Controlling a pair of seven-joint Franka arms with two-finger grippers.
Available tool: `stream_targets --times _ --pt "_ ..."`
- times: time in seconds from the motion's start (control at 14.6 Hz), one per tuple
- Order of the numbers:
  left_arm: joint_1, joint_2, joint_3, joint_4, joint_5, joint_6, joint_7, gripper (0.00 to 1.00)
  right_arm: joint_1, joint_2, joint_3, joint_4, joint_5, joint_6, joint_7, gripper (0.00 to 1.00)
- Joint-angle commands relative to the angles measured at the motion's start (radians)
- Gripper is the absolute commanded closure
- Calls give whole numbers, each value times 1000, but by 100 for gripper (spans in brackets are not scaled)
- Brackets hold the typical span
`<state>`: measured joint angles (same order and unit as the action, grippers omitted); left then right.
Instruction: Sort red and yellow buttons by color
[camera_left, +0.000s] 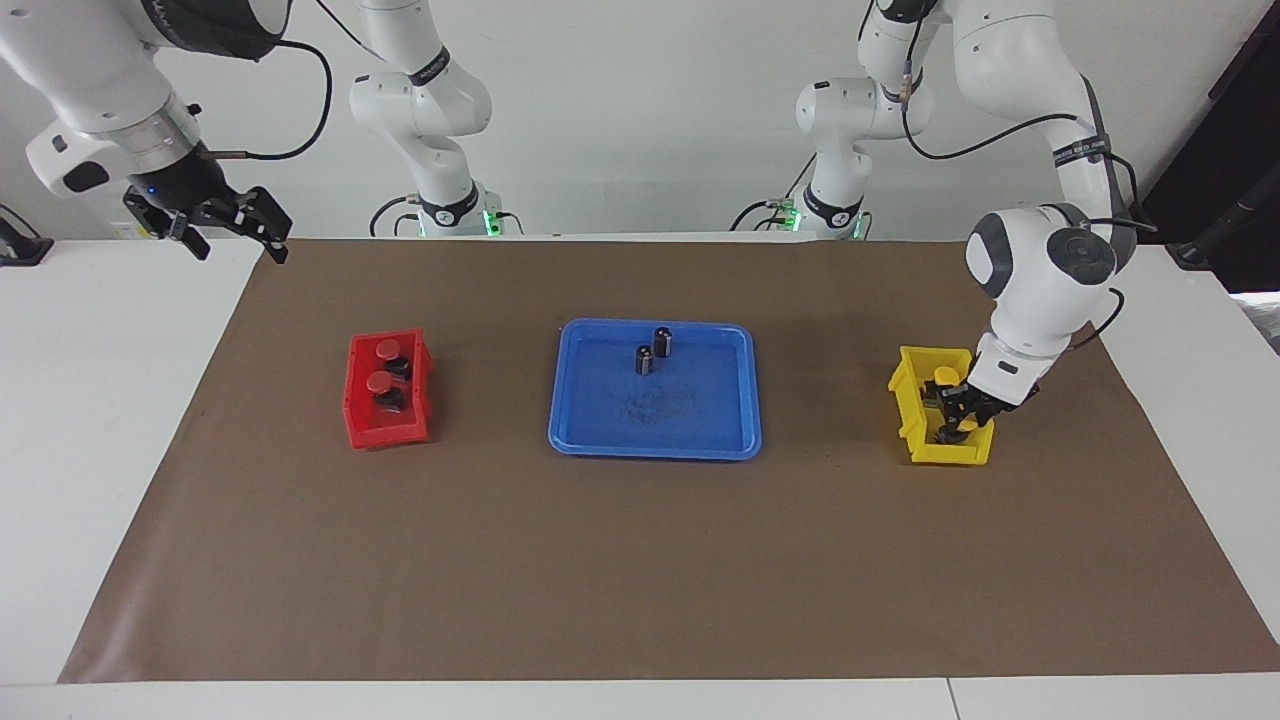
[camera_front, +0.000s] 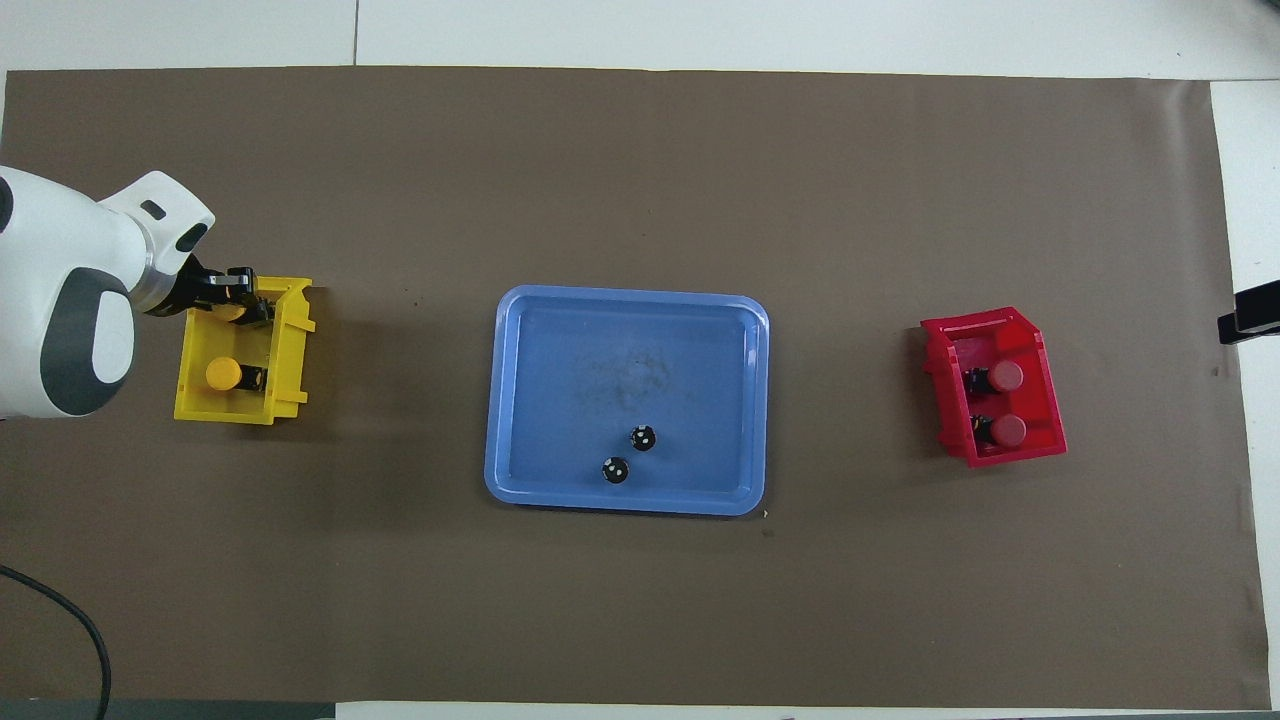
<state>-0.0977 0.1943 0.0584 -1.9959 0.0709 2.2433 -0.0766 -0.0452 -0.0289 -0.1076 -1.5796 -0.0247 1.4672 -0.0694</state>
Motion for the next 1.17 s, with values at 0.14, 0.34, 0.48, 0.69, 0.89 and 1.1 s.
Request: stream_targets --times 0.14,0.34,0.48,0.69,0.89,1.1 --pt "-22 -24 -2 64 17 -90 5 0 -5 -20 5 -23 8 4 17 0" --pt "-60 -24 -5 272 17 -388 9 0 -7 -19 3 -17 3 10 22 0" --pt "-105 -51 -9 348 10 -497 6 0 -10 -19 3 -17 5 12 20 0" --pt "-119 -157 -9 351 7 -556 9 0 -7 -19 3 -16 8 10 19 0" --pt "-106 -197 4 358 -83 -570 18 0 -10 -17 3 -16 14 10 16 0" --pt "-105 -200 11 379 -85 -600 26 0 -10 -17 3 -16 14 10 14 0"
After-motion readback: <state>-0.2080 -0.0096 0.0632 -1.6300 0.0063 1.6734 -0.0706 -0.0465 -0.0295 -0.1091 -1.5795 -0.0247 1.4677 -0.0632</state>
